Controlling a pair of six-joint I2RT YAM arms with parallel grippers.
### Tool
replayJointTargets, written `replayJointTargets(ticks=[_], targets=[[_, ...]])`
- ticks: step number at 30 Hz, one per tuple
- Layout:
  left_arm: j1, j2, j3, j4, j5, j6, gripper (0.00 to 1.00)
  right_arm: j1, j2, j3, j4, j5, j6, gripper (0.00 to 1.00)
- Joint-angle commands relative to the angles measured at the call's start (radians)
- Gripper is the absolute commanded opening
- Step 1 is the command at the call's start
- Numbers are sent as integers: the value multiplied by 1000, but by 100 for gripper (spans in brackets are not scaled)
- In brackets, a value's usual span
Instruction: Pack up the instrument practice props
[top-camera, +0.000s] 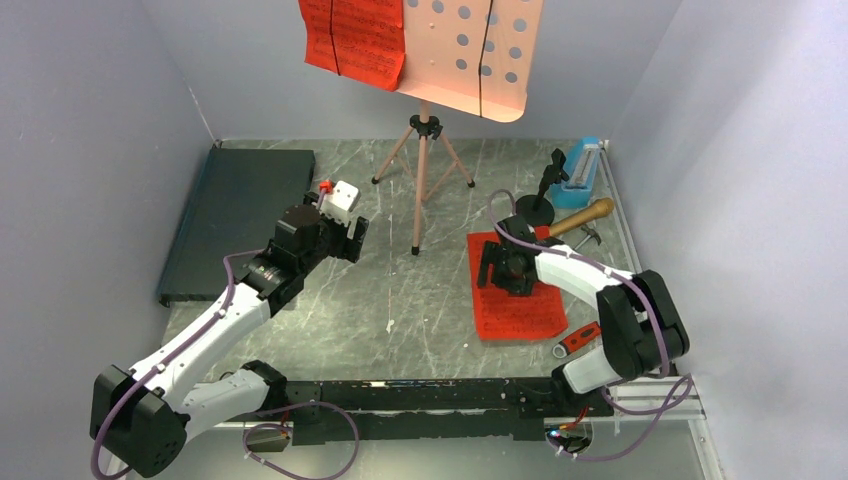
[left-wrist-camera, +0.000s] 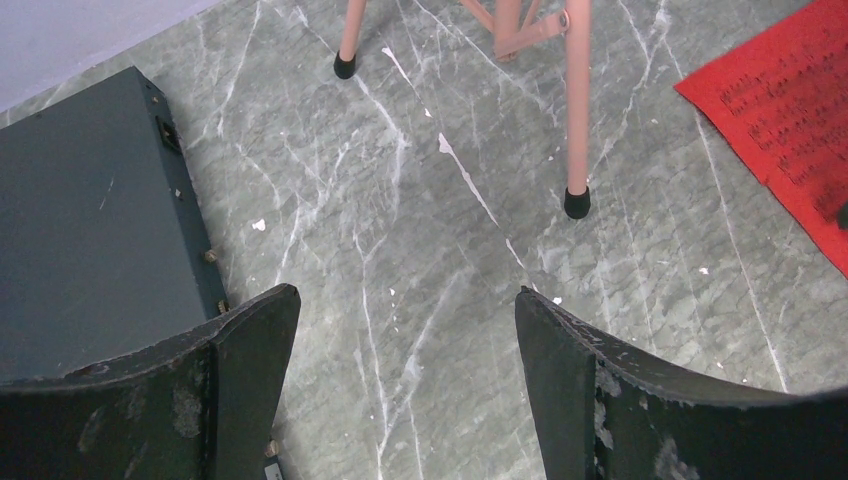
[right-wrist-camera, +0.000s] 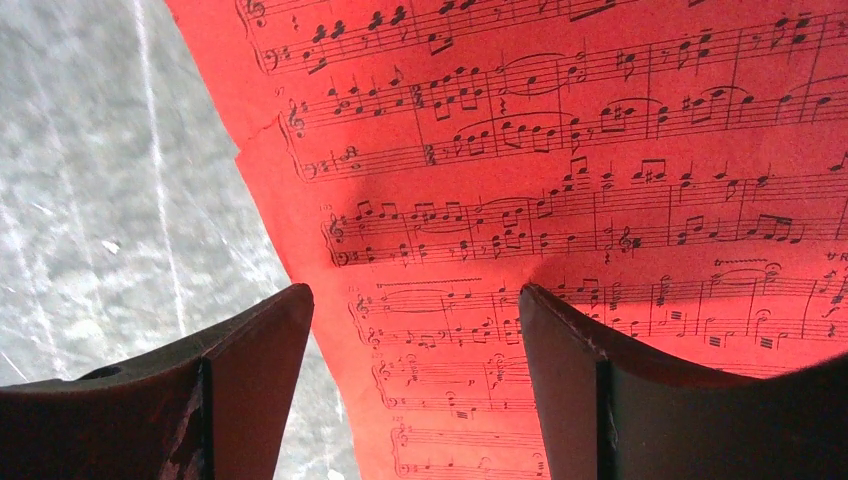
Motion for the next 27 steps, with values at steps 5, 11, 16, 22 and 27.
replayJointTargets(ticks=[5,11,16,22,27], targets=[[-3,-1,25,20,-15,9,84,22,-89,-90,-211,31,71,80],[-3,-1,24,22,-20,13,84,21,-141,-111,-241,24,78,80],[-3,0,27,24,-13,7,84,21,-191,-42,-221,42,58,81],[-3,-6,33,25,-6,-30,85,20,-269,111,-144,91,-9,87],[-3,4,61,19,3,-54,85,19,-373,208,-44,39,-180,100]])
